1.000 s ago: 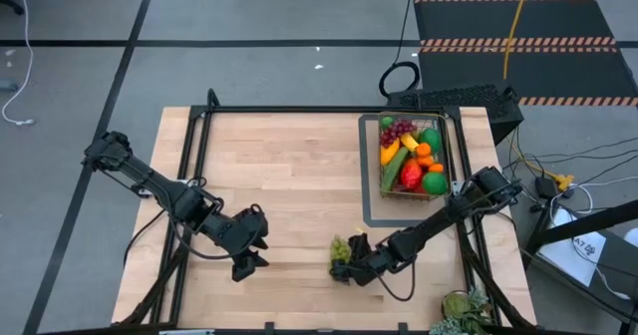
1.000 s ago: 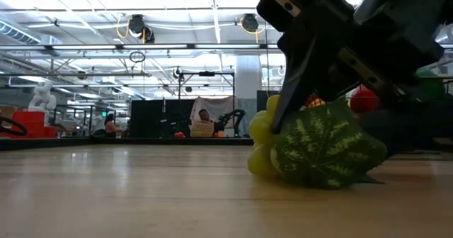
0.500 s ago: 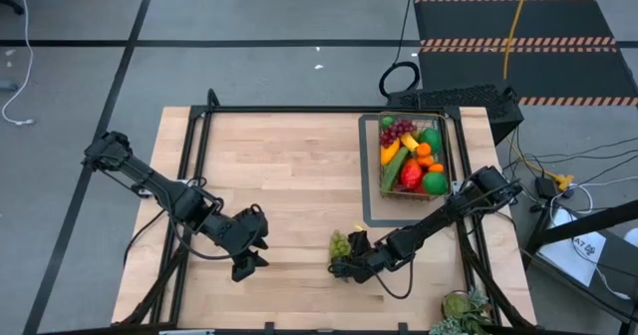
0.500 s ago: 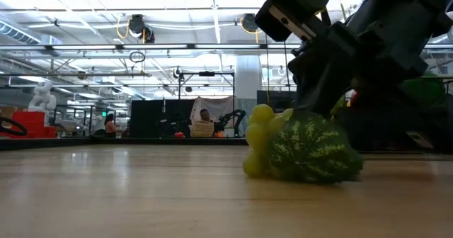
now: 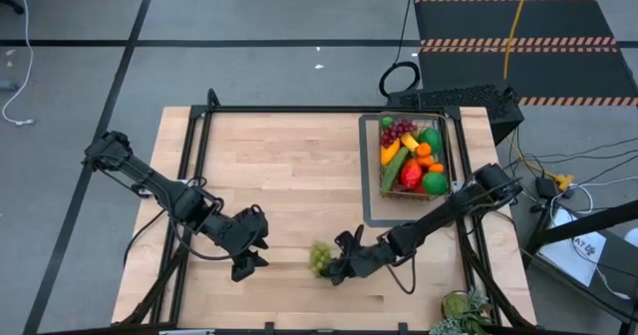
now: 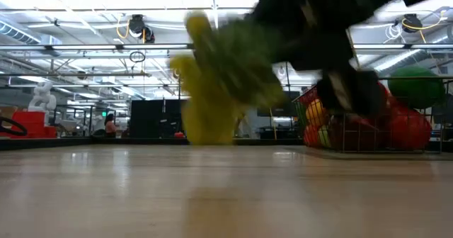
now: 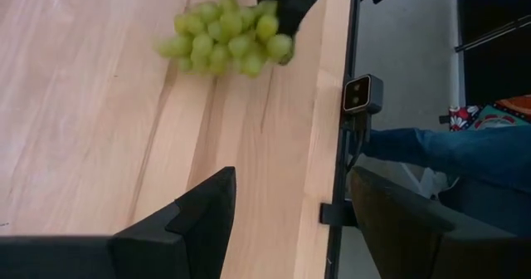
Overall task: Build produce basket
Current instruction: Put the green grapes into the wire basket
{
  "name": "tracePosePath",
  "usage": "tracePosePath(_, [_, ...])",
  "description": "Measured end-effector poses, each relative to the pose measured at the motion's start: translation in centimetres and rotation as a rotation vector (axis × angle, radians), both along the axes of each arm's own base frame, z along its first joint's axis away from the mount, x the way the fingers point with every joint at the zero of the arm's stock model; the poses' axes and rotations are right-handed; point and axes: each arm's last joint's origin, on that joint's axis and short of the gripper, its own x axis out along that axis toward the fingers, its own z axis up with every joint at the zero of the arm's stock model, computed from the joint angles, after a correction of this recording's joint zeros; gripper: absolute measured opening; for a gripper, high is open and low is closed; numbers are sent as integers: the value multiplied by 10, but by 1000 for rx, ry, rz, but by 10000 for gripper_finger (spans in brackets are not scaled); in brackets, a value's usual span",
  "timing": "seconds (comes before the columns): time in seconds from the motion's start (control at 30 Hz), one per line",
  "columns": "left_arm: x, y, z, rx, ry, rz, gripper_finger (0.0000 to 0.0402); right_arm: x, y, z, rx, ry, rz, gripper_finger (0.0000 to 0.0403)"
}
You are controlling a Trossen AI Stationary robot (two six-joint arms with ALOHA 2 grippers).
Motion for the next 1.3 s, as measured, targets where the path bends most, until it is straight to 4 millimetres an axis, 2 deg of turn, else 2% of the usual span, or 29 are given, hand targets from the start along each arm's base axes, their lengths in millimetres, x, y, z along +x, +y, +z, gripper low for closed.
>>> tracePosePath(0.23, [0,0,0,10,0,2,234,-1,-9,52,-93,-234,82,75])
tracePosePath(0.43, [0,1,0,22,-8,15,234,-14,-31,107,-237,-413,114,75])
tracePosePath(0.67, [1,2,0,39,-19,42,234,-43,-65,174,-465,-642,114,75])
tracePosePath(0.8, [1,3,0,61,-32,67,234,-66,-79,206,-733,-780,142,75])
tracePosePath(1.0, [5,10,0,68,-37,124,234,-101,-95,242,-1123,-921,147,75])
tracePosePath(1.3, [17,29,2,39,-51,244,234,-142,-113,274,-1487,-1020,58,75])
